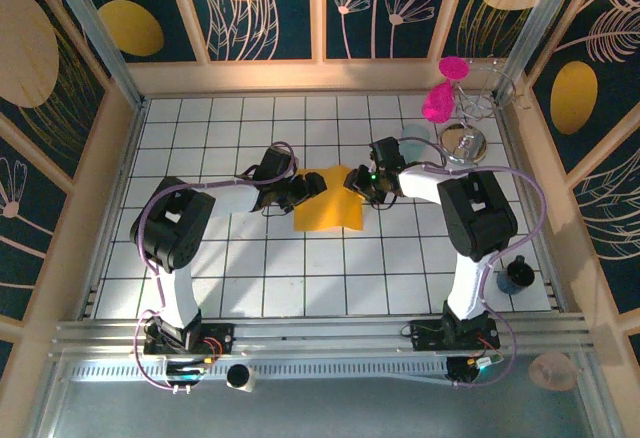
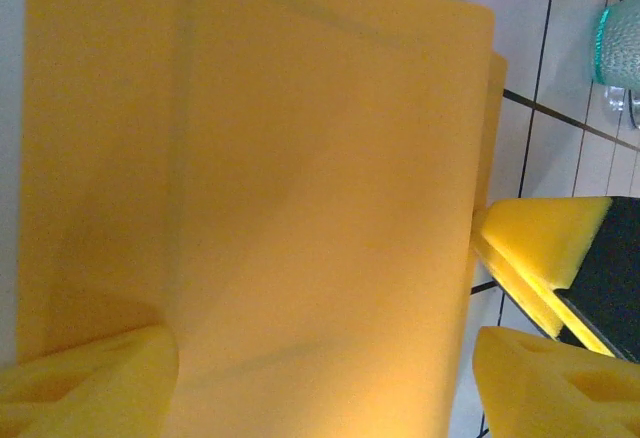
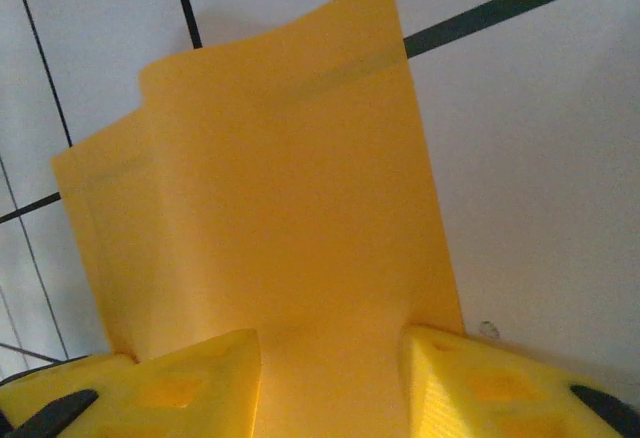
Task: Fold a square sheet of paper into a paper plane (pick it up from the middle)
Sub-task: First fold in half a square sheet of paper at the center of the table.
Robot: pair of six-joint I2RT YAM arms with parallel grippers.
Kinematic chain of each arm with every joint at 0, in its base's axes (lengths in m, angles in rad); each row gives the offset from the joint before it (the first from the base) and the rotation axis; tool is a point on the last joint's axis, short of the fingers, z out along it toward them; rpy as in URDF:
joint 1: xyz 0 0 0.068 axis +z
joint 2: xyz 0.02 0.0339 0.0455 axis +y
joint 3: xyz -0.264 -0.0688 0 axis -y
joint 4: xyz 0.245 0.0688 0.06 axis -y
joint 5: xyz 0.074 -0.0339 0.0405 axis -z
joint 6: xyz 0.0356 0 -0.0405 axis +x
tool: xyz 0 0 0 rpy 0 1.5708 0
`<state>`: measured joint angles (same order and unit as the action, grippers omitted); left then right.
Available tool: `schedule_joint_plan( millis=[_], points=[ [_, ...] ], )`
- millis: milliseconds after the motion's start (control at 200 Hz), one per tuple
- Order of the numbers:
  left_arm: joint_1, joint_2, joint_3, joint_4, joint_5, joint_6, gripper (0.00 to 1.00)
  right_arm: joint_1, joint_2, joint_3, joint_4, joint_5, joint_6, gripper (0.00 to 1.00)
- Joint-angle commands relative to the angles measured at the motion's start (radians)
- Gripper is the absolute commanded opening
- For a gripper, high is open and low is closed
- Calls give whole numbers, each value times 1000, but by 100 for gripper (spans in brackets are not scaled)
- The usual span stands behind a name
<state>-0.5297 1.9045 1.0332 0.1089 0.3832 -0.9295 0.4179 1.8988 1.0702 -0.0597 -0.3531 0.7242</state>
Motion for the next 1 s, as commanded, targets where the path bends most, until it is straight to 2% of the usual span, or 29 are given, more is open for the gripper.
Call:
schedule_joint_plan(
  millis=[0, 240, 616, 836, 996],
  points=[
    [-5, 2, -30, -30, -17, 4, 81, 8, 29, -18, 39, -61, 31, 41],
    [-5, -23, -40, -19, -16, 17, 84, 39, 65, 5, 81, -107, 47, 33],
    [-5, -4, -13, -94, -55, 46, 82, 81, 106, 36, 129, -157, 73, 30],
    [-4, 2, -1, -112, -68, 55, 69, 60, 57, 10, 154, -143, 83, 29],
    [-5, -22, -6, -89, -78, 88, 52, 6, -58, -69, 240, -135, 105, 30]
  ],
)
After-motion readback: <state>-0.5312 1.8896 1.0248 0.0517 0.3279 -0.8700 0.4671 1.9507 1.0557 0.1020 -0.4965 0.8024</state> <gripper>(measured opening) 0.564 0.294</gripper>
